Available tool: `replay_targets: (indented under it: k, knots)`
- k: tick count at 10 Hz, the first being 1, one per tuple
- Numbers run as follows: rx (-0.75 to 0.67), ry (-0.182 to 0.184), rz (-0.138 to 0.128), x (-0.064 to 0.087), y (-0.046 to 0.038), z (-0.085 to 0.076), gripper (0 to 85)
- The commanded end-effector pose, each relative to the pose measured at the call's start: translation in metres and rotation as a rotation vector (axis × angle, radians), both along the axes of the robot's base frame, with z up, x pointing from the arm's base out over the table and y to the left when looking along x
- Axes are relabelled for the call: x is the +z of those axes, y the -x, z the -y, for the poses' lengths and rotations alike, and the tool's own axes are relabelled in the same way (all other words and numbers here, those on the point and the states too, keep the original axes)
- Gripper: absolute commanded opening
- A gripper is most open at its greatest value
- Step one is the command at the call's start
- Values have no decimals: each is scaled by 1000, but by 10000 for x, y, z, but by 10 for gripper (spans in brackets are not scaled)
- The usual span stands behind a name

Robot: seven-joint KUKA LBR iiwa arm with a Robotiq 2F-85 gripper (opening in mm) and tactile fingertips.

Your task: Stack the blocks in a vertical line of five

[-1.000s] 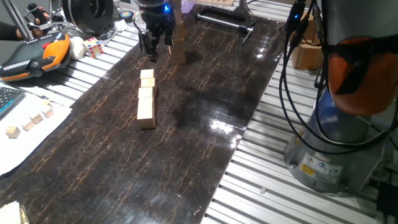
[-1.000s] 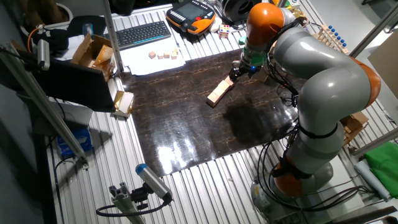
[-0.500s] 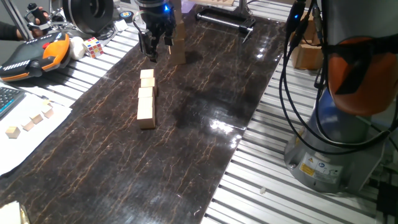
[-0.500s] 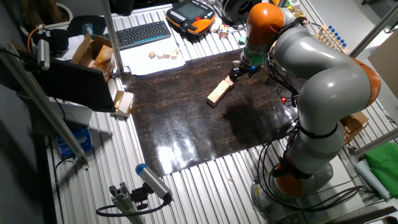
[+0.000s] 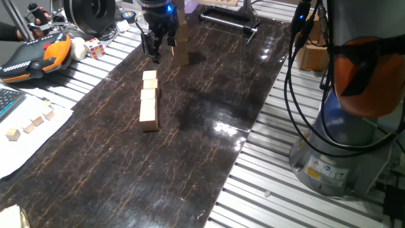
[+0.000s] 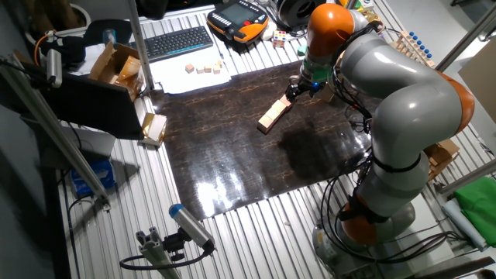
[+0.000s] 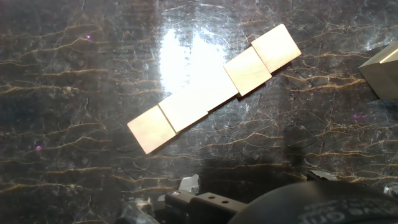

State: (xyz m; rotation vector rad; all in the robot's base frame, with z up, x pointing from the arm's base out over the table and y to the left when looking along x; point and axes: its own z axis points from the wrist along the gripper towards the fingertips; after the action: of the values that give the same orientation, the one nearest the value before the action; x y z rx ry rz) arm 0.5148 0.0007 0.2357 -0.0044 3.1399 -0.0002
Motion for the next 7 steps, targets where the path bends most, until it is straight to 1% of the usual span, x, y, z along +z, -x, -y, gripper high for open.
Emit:
replay_targets:
  k: [1, 5, 7]
  knots:
    - [83, 203, -331, 0, -1, 0, 7]
    - [82, 202, -330, 2, -1, 1, 7]
    - [87, 204, -323, 1, 2, -9, 7]
